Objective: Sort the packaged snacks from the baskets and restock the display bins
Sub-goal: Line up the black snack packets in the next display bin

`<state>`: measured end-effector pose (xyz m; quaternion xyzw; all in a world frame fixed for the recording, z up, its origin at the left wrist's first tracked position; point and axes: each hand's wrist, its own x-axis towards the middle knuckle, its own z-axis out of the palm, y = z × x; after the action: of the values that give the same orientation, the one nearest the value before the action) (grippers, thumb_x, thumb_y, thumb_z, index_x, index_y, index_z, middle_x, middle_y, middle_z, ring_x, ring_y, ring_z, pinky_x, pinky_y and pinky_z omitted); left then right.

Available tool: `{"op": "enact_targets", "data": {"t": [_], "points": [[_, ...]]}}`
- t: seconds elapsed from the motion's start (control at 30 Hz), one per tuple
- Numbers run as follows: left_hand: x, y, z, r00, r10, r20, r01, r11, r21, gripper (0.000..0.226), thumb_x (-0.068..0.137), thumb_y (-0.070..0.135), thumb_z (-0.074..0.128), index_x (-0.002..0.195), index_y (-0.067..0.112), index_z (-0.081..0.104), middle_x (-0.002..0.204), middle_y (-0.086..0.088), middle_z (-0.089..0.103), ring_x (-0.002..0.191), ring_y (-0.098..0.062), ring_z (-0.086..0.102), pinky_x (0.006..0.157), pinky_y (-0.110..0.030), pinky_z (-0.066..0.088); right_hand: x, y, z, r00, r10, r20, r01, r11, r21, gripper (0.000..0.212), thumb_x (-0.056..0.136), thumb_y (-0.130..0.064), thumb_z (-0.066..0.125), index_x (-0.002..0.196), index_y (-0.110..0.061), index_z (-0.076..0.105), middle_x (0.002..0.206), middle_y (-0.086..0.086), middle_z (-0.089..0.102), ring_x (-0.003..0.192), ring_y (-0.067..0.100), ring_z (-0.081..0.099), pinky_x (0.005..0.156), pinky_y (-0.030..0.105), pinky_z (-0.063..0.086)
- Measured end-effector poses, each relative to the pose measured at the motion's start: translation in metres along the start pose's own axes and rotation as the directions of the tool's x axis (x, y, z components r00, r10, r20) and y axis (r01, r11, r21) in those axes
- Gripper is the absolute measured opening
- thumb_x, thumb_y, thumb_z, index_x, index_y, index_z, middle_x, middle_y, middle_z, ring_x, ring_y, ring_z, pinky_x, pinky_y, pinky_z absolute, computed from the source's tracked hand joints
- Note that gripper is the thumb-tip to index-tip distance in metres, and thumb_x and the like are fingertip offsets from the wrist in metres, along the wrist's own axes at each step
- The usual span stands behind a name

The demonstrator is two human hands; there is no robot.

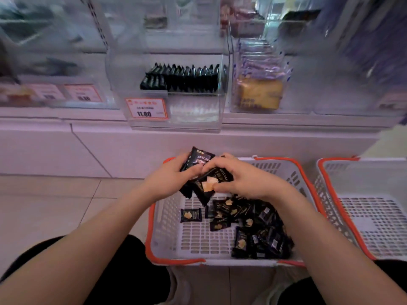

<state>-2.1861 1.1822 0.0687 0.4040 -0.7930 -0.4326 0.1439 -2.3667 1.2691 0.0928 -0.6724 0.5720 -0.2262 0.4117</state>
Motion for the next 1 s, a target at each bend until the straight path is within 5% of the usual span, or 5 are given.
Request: {"op": "enact_targets", "data": {"t": [0.27, 0.4, 0.73, 0.87, 1.0], "points": [[0.001, 0.036, -0.027, 0.995, -0.013, 0.095, 0.018, 0.998, -0.053, 0.028, 0.097, 0.034, 0.044, 0.121, 0.023, 0.053, 0.119, -0.002, 0.062, 0.111, -0.019, 0.057, 0.102, -0.041, 0.041, -0.007, -0.025, -0.001, 0.96, -0.009, -0.281, 0.045, 0.992, 0.12, 0.052, 0.087, -0.016, 0.063, 0.119, -0.049, 0.039, 0.107, -0.014, 0.049, 0.099, 0.002, 0.054, 0.081, 0.012, 0.042], [0.002, 0.032, -0.028, 0.994, -0.042, 0.098, 0.037, 0.998, 0.052, 0.043, 0.099, 0.041, 0.031, 0.137, 0.023, 0.041, 0.135, -0.003, 0.051, 0.124, -0.021, 0.047, 0.108, -0.042, 0.033, 0.006, -0.028, -0.002, 0.873, 0.048, -0.486, 0.065, 0.975, 0.214, 0.071, 0.078, -0.009, 0.072, 0.126, -0.043, 0.031, 0.098, -0.012, 0.048, 0.085, 0.008, 0.057, 0.071, 0.011, 0.045], [0.013, 0.055, -0.053, 0.984, 0.094, -0.152, -0.146, 0.914, -0.379, 0.028, 0.083, 0.055, 0.052, 0.103, 0.035, 0.057, 0.106, 0.01, 0.066, 0.105, -0.008, 0.06, 0.101, -0.045, 0.042, 0.052, -0.062, -0.004, 0.702, 0.211, -0.681, 0.169, 0.879, 0.447, 0.057, 0.079, -0.032, 0.07, 0.128, -0.029, 0.041, 0.121, -0.012, 0.049, 0.107, 0.002, 0.05, 0.071, 0.01, 0.044], [0.03, 0.067, -0.074, 0.96, 0.118, -0.253, -0.219, 0.879, -0.423, 0.014, 0.092, 0.039, 0.048, 0.099, 0.032, 0.058, 0.099, 0.004, 0.065, 0.102, -0.021, 0.062, 0.092, -0.055, 0.046, 0.077, -0.077, -0.011, 0.786, 0.309, -0.536, 0.169, 0.726, 0.666, 0.05, 0.086, -0.043, 0.057, 0.128, -0.017, 0.051, 0.125, -0.002, 0.058, 0.113, 0.012, 0.056, 0.094, 0.029, 0.047], [0.049, 0.072, -0.092, 0.932, 0.176, -0.316, -0.292, 0.881, -0.372, 0.025, 0.084, 0.051, 0.049, 0.096, 0.031, 0.056, 0.089, 0.015, 0.064, 0.089, 0.002, 0.06, 0.086, -0.027, 0.044, 0.095, -0.092, -0.024, 0.863, 0.238, -0.445, 0.151, 0.719, 0.678, 0.041, 0.09, -0.049, 0.047, 0.117, -0.022, 0.062, 0.119, -0.002, 0.066, 0.115, 0.013, 0.058, 0.107, 0.04, 0.039]]}}
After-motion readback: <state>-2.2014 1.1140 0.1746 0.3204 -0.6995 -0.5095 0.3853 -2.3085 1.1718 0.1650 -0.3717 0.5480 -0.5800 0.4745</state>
